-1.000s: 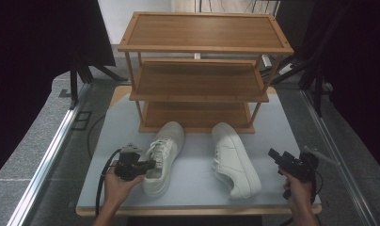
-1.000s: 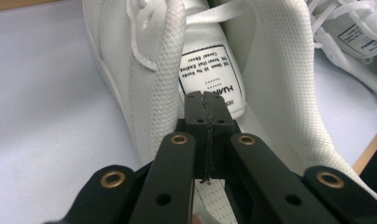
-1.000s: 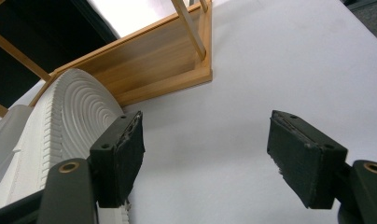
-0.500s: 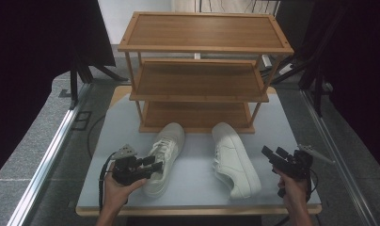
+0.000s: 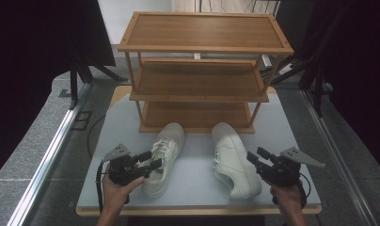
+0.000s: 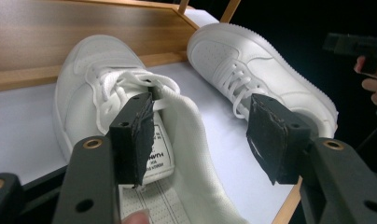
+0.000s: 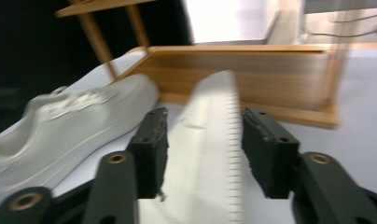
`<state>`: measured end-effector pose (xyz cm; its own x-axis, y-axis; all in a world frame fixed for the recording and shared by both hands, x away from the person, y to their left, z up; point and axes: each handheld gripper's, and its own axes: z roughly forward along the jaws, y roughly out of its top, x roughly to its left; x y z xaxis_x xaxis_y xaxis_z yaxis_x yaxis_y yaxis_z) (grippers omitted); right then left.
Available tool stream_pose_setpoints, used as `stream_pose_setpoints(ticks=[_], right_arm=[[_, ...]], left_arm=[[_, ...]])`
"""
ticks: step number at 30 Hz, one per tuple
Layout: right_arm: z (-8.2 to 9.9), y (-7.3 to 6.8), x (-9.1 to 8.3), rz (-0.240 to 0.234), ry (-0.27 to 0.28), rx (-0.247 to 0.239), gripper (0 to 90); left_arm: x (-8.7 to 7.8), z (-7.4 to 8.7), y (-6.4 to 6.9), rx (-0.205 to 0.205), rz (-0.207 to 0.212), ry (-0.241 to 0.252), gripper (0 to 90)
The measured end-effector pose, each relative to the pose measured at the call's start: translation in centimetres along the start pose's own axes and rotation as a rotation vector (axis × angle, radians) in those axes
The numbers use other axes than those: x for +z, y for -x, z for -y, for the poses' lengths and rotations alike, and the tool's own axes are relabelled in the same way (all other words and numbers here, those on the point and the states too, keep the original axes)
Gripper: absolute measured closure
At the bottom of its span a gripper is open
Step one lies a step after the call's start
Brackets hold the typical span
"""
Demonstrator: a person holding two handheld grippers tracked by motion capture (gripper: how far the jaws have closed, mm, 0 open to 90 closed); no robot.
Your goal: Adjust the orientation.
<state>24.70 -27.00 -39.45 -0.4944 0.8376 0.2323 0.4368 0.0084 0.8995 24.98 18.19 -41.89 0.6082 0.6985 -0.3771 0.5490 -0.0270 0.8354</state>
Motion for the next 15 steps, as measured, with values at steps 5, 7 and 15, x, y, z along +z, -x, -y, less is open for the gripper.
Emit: stream_pose_setpoints(ticks=[5,7,15], right_arm=[[0.6,-2.1,0.7,-0.072,-0.06,-0.063,70.6],[0.8,-2.5,0.9,-0.083,-0.075,-0.082,74.5],[2.3,-5.2,2.1,-0.156,-0.188,-0.182,89.8]], left_arm=[[0.0,0.0,-0.4,-0.03,-0.005,0.017,41.9],[0.1,-0.1,-0.5,-0.042,0.0,0.024,41.9],[0.7,-0.2,-0.8,-0.054,0.013,0.017,42.3]])
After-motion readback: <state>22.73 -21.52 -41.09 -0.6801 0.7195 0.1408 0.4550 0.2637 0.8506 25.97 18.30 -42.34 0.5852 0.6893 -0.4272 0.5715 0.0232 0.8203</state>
